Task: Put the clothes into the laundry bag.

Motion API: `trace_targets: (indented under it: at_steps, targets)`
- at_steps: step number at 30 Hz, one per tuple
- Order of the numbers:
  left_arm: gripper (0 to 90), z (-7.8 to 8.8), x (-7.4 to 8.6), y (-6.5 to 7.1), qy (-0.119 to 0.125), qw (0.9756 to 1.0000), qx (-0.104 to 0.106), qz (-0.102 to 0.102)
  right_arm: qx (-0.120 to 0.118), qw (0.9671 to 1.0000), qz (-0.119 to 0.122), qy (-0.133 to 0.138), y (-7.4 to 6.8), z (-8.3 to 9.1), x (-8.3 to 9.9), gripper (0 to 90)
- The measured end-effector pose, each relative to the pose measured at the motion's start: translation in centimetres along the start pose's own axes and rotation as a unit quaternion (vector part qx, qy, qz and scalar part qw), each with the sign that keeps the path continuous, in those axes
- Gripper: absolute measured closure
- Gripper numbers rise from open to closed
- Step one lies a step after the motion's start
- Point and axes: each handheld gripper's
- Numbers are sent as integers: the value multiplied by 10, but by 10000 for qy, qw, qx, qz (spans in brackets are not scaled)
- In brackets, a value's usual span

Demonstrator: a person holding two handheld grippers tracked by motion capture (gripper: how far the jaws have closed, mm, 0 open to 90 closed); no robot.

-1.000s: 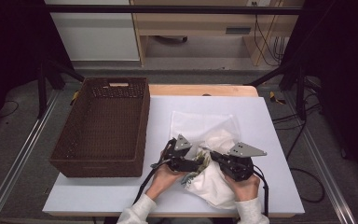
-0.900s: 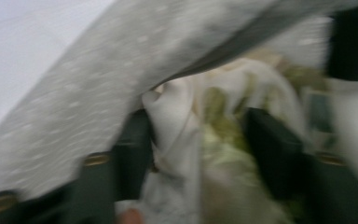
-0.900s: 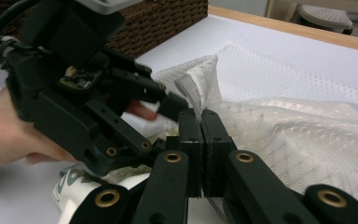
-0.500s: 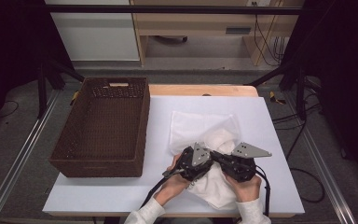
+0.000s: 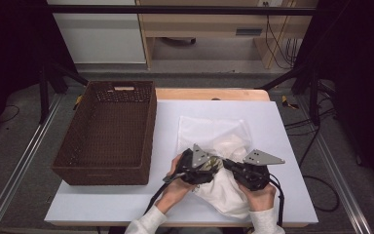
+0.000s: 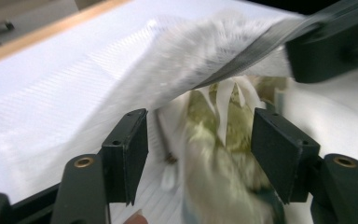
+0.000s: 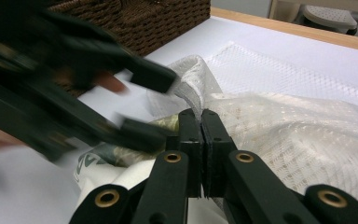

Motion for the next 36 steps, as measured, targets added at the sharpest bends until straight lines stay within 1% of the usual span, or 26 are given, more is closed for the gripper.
trace_targets:
  at_steps: [1, 2, 3, 5, 7, 8, 9, 10, 11, 14, 15, 16, 18, 19, 20, 22, 23, 24, 25, 26, 29, 31, 32, 34, 35, 36]
  targets:
    - [366, 13, 2, -5, 70, 10000, -60, -5, 9, 10000, -24, 15, 1, 2, 0, 890]
    - [383, 26, 8, -13, 36, 9995, -297, -60, 13, 10000, -28, 27, 1, 2, 0, 889]
    - [423, 29, 12, -18, -55, 9990, -437, -52, 28, 10000, -25, 28, 1, 3, 0, 889]
    - [496, 25, 22, -25, -335, 9979, -549, 53, 29, 10000, -7, 1, 1, 1, 0, 889]
    - [548, 14, 31, -27, -521, 9967, -614, 89, 38, 10000, 2, -54, -1, -1, 0, 890]
    - [555, 7, 35, -27, -586, 9965, -587, 133, 44, 10000, 1, -69, -2, -2, 0, 890]
    - [557, -1, 38, -27, -682, 9960, -515, 257, 43, 10000, 24, -66, -2, -3, 0, 890]
    - [554, -1, 38, -27, -682, 9960, -515, 257, 43, 10000, 24, -66, -2, -3, 0, 890]
    - [544, -11, 41, -25, -722, 9960, -439, 292, 38, 10000, -7, -66, -2, -2, 0, 890]
    - [510, -19, 43, -21, -740, 9961, -415, 247, 22, 10000, -17, -29, 0, -1, 0, 889]
    - [501, -26, 44, -19, -772, 9956, -389, 351, 26, 10000, -20, -40, 0, -1, 0, 889]
    - [494, -26, 44, -19, -772, 9956, -389, 351, 26, 10000, -20, -40, 0, -1, 0, 889]
    - [504, -32, 47, -20, -926, 9939, -382, 470, 17, 10000, -16, -43, 0, -2, 0, 889]
    - [533, -34, 49, -21, -842, 9946, -347, 489, 22, 10000, -26, -42, 0, -3, 0, 889]
    - [570, -34, 48, -19, -842, 9948, -371, 440, 15, 10000, -43, -54, -1, -3, 0, 889]
    - [734, -35, 46, -14, -877, 9947, -453, 300, 14, 10000, -43, -58, -1, -3, 0, 889]
    - [830, -35, 46, -11, -925, 9939, -582, 178, 17, 10000, -45, -55, 0, -3, 0, 889]
    - [890, -35, 46, -11, -925, 9939, -582, 178, 17, 10000, -45, -55, 0, -3, 0, 889]
    - [891, -35, 45, -8, -958, 9931, -668, 47, 27, 10000, -45, -38, 0, -2, 0, 889]
    - [891, -35, 45, -7, -955, 9931, -681, -5, 27, 10000, -45, -38, 0, -2, 0, 889]
    - [893, -17, 49, -12, -862, 9943, -633, -21, 48, 10000, -62, -2, 1, 1, -1, 889]
    - [894, -1, 53, -18, -766, 9954, -574, 47, 61, 10000, -60, 23, 1, 2, -1, 889]
    - [893, -1, 53, -18, -766, 9954, -574, 47, 59, 10000, -43, 34, 1, 2, -2, 889]
    - [894, 15, 52, -24, -687, 9947, -770, -10, 45, 10000, -61, 25, 0, 1, -2, 889]
    - [893, 15, 52, -24, -687, 9947, -770, -10, 45, 10000, -61, 25, 0, 1, -2, 889]
    - [893, 16, 50, -27, -633, 9952, -737, 130, 58, 10000, -53, 24, 0, 0, -2, 889]
Point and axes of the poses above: each handheld gripper's, and its own axes: z roughly backward along the jaws, x roughly out of its underside, y roughly to its right, and after that the axes turned 2 degrees about z, right-handed
